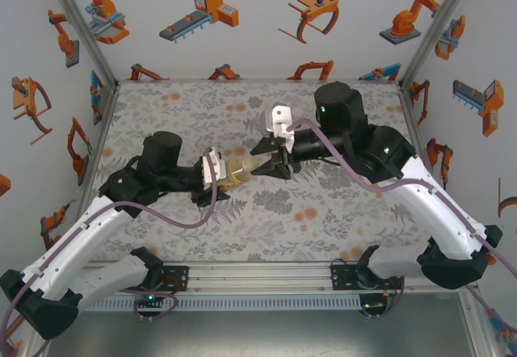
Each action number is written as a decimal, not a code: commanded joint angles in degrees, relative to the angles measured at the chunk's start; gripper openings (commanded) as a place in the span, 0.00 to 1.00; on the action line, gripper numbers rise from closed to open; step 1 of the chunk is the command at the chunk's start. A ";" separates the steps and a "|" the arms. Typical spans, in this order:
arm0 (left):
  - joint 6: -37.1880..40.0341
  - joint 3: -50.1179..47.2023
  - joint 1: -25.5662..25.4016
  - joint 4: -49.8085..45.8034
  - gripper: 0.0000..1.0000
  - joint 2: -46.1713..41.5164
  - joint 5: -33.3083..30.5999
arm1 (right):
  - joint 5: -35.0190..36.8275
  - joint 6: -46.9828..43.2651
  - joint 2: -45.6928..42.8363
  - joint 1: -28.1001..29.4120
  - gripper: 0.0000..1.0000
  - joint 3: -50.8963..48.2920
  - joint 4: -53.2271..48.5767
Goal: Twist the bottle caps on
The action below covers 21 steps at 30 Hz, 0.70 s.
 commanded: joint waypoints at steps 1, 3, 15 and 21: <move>0.58 0.12 -0.12 -0.88 0.12 -0.68 1.48 | 0.42 -1.50 -0.44 0.14 0.43 0.20 0.76; 0.65 0.04 -0.10 -0.88 0.12 -0.76 1.45 | 0.86 -1.39 -0.56 0.14 0.43 -0.11 1.10; 0.71 0.34 -0.16 -1.02 0.12 -0.99 1.37 | 1.24 -1.06 -0.10 0.16 0.37 -0.67 0.54; 1.00 0.32 -0.15 -1.21 0.12 -1.12 1.13 | 1.30 0.20 -0.14 0.22 0.35 -1.32 1.60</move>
